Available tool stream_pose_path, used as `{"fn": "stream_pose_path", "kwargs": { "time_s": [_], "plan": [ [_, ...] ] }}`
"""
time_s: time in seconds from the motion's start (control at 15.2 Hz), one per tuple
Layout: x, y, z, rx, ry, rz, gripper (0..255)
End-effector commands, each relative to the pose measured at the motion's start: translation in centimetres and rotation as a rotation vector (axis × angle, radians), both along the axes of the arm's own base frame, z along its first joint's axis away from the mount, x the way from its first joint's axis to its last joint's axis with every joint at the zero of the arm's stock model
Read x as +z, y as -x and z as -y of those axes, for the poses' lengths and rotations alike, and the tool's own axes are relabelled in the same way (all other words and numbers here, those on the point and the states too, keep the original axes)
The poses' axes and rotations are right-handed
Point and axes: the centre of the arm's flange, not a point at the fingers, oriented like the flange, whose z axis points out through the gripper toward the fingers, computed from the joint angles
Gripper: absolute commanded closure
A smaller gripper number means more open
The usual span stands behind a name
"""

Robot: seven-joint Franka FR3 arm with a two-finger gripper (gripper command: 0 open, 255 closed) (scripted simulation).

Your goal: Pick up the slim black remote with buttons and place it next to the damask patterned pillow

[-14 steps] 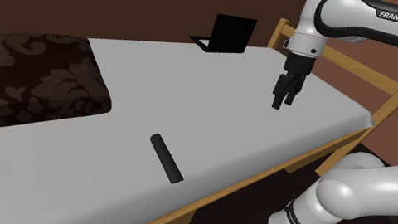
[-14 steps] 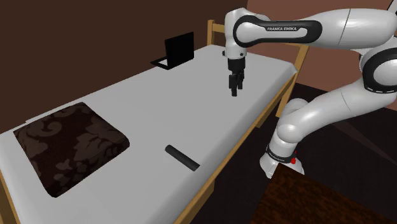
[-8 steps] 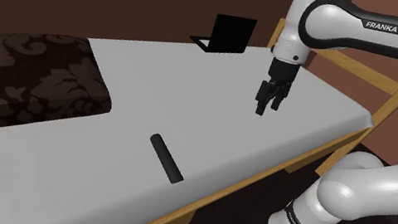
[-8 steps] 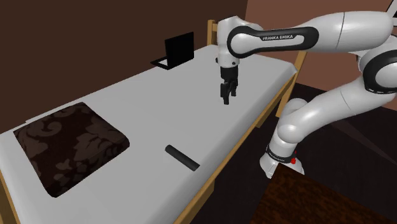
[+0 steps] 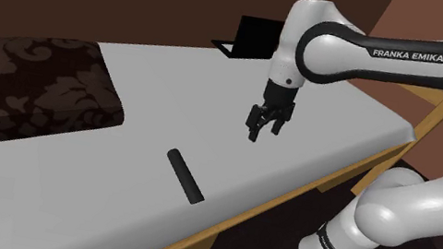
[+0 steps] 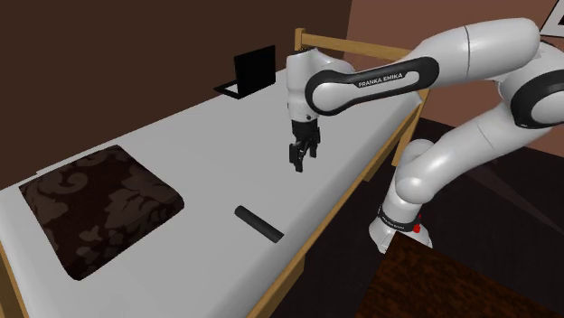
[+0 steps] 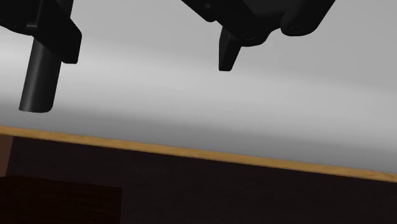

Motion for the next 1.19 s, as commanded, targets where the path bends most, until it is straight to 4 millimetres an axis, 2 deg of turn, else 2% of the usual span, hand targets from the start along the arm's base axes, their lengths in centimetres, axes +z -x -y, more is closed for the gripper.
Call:
{"fn": "stream_pose_path", "kwargs": {
  "time_s": [0.0, 0.99, 1.12],
  "plan": [
    [-1.5, -0.5, -2.4, -0.020, 0.013, 0.016, 0],
    [-11.2, -7.0, -19.0, -0.147, 0.118, 0.124, 0],
    [-12.3, -7.4, -19.8, -0.153, 0.123, 0.129, 0]
  ]
}}
